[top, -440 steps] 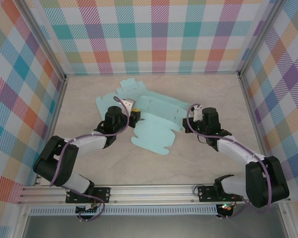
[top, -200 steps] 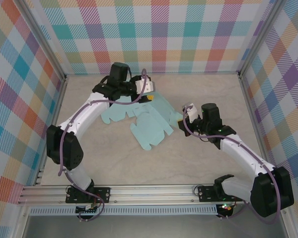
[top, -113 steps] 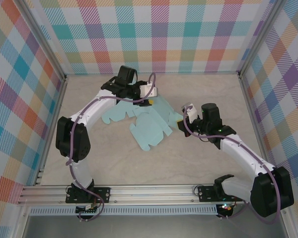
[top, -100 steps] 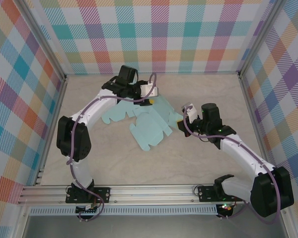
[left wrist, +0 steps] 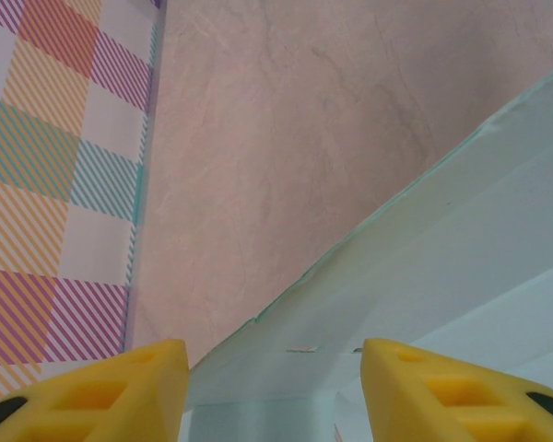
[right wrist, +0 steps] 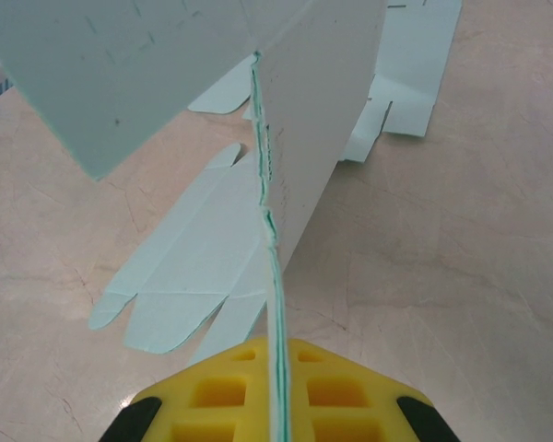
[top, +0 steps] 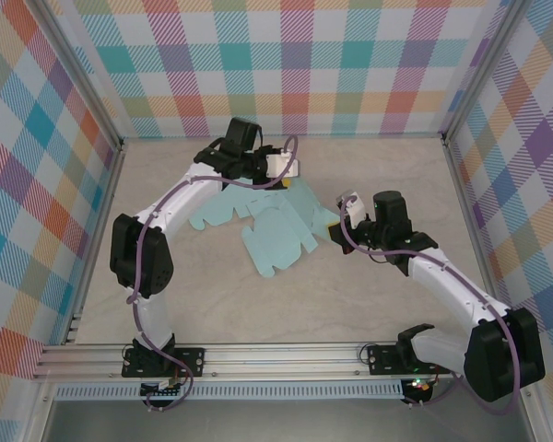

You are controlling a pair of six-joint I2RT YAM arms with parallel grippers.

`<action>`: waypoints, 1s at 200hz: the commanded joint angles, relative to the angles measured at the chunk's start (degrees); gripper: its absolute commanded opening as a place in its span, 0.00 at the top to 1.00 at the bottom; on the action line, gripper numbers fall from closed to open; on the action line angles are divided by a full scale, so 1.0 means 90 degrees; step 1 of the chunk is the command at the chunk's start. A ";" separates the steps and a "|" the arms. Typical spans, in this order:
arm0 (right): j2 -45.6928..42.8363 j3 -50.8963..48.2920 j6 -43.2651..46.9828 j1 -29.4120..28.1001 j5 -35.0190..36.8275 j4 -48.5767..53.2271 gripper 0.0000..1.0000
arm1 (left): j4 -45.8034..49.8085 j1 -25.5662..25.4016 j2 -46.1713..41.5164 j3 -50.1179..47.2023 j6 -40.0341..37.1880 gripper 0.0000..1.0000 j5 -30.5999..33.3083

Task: Fold the paper box

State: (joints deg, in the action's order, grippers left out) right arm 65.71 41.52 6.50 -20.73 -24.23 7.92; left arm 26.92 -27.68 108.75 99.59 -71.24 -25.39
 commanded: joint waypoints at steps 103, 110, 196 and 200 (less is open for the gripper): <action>0.0072 0.0299 0.0090 -0.0059 -0.0256 0.0022 1.00 | 0.0632 -0.0086 0.0461 0.0752 -0.0511 0.48 0.0177; 0.0072 0.0308 0.0093 -0.0060 -0.0248 0.0009 1.00 | 0.0690 -0.0088 0.0507 0.0822 -0.0548 0.48 0.0190; 0.0189 0.0282 -0.0035 -0.0060 0.0175 -0.0078 1.00 | 0.0689 -0.0166 0.0754 0.1017 -0.0506 0.92 0.0524; 0.0201 0.0287 -0.0039 -0.0066 0.0286 -0.0071 1.00 | 0.0647 -0.0179 0.0731 0.0986 -0.0461 0.94 0.0560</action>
State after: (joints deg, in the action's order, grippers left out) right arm 66.65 42.33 6.46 -20.99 -24.05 8.25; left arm 32.77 -28.32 114.96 107.59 -76.55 -20.36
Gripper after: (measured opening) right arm 0.067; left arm 0.115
